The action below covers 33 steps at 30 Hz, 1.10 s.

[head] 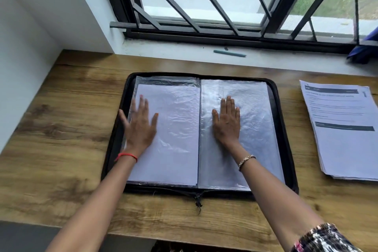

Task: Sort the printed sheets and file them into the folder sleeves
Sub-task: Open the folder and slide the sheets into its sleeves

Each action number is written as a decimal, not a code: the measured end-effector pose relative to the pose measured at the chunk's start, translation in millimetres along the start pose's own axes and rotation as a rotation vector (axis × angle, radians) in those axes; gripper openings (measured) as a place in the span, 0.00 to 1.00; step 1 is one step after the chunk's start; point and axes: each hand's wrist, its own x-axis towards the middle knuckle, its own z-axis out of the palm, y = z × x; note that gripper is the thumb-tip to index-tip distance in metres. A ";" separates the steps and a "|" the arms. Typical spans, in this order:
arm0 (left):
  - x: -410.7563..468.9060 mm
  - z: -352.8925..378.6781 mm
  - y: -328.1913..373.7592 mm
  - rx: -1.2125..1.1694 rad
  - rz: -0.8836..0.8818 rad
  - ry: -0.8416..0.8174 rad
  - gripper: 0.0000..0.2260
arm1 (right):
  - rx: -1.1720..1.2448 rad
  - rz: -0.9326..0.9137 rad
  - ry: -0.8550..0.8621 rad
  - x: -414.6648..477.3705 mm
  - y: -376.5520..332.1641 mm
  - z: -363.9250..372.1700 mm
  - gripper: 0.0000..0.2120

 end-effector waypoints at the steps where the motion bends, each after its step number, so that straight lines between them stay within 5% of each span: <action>1: -12.8 1.3 18.7 -0.004 0.090 -0.010 0.30 | 0.008 -0.001 -0.006 -0.1 0.5 -0.3 0.26; 6: -64.8 24.3 78.0 0.008 0.377 -0.152 0.29 | 0.069 0.015 -0.033 -1.0 6.1 -7.5 0.26; 20: -63.6 14.7 16.2 -0.071 -0.145 -0.100 0.29 | -0.018 0.080 0.002 -31.1 106.5 -48.5 0.28; 27: -0.9 9.7 143.9 -0.416 -0.005 -0.013 0.24 | 0.189 0.128 0.278 -11.3 157.8 -108.7 0.21; 33: 12.3 23.9 307.4 -0.820 0.181 -0.219 0.13 | 0.215 0.326 0.346 3.0 235.9 -153.4 0.20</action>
